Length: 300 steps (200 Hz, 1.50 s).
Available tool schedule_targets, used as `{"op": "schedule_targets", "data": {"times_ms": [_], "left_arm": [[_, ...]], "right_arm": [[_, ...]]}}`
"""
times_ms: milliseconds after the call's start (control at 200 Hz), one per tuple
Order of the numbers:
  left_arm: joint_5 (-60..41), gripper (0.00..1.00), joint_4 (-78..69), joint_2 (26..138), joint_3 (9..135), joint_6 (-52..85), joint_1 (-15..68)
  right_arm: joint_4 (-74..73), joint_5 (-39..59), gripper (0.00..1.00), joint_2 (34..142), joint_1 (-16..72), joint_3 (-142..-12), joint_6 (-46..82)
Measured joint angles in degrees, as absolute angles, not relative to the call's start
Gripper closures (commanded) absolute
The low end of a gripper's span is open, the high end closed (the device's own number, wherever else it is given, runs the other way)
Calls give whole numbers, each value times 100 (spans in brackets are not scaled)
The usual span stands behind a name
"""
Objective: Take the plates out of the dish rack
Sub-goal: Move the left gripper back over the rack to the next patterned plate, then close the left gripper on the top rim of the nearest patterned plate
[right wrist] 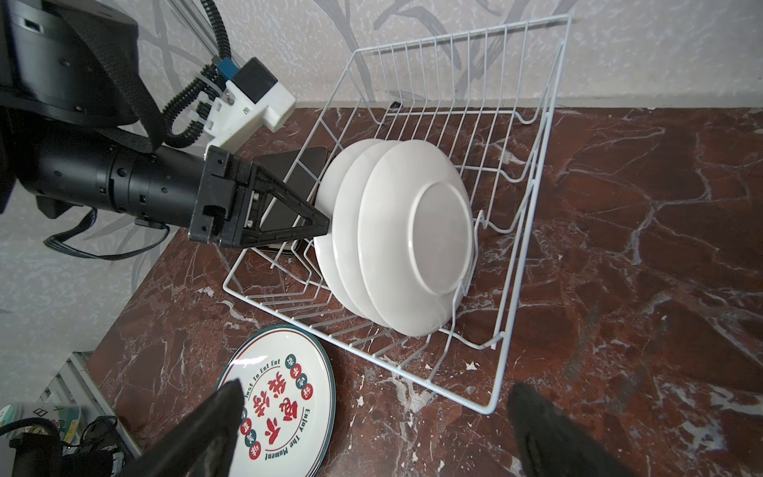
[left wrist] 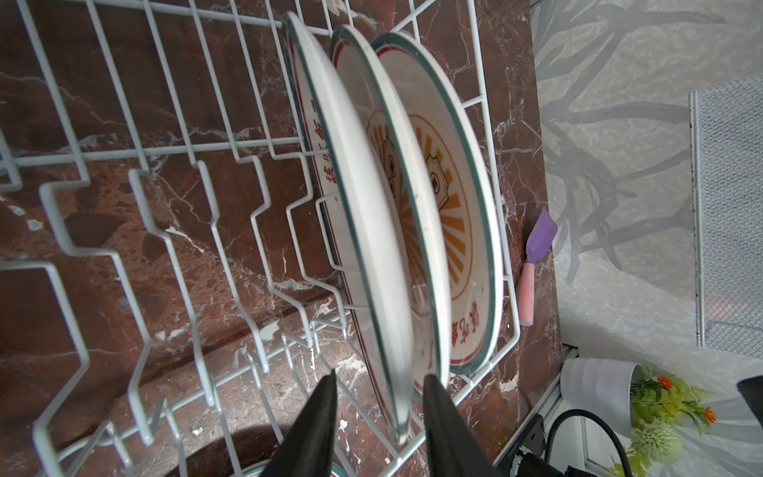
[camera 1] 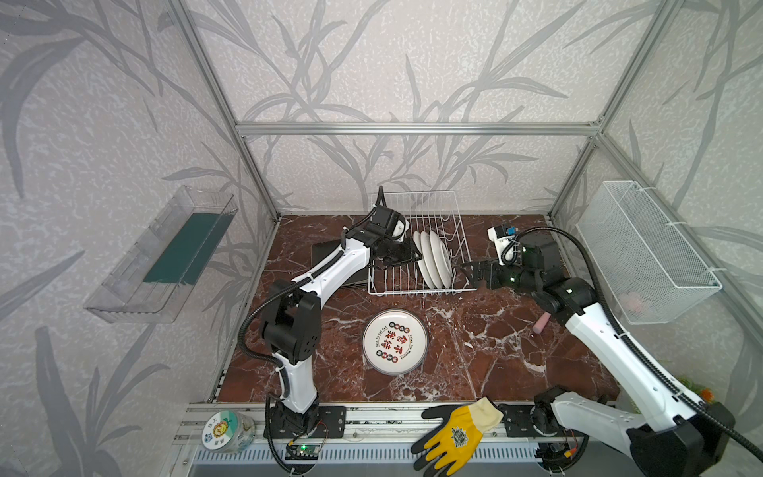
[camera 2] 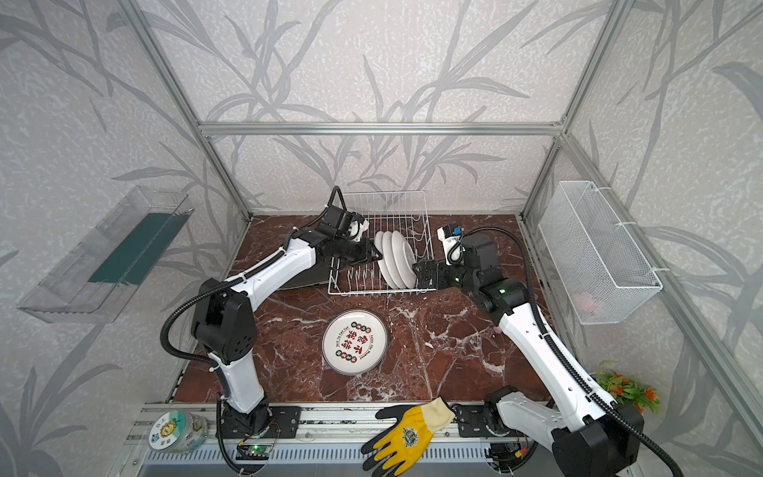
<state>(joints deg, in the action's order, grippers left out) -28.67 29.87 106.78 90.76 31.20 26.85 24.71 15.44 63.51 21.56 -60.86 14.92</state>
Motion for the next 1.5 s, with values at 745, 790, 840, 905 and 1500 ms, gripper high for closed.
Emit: {"op": "schedule_targets", "data": {"times_ms": [745,790,840,905,1500], "left_arm": [[-3162,94,2556,10919,9179,3533,2709],[-3232,97,2488,10919,9179,3535,2718],[-3271,100,2475,10919,9179,3570,2733],[-3308,100,2467,10916,9179,3581,2738],[-3948,100,2410,11321,9616,3588,2786]], "right_arm": [[2475,1542,1,6267,2156,-6084,1492],[2475,1542,1,6267,2156,-6084,1492],[2475,1542,1,6267,2156,-6084,1492],[2475,1542,1,6267,2156,-6084,1492],[2497,1492,1,6171,2156,-6058,1490]]}}
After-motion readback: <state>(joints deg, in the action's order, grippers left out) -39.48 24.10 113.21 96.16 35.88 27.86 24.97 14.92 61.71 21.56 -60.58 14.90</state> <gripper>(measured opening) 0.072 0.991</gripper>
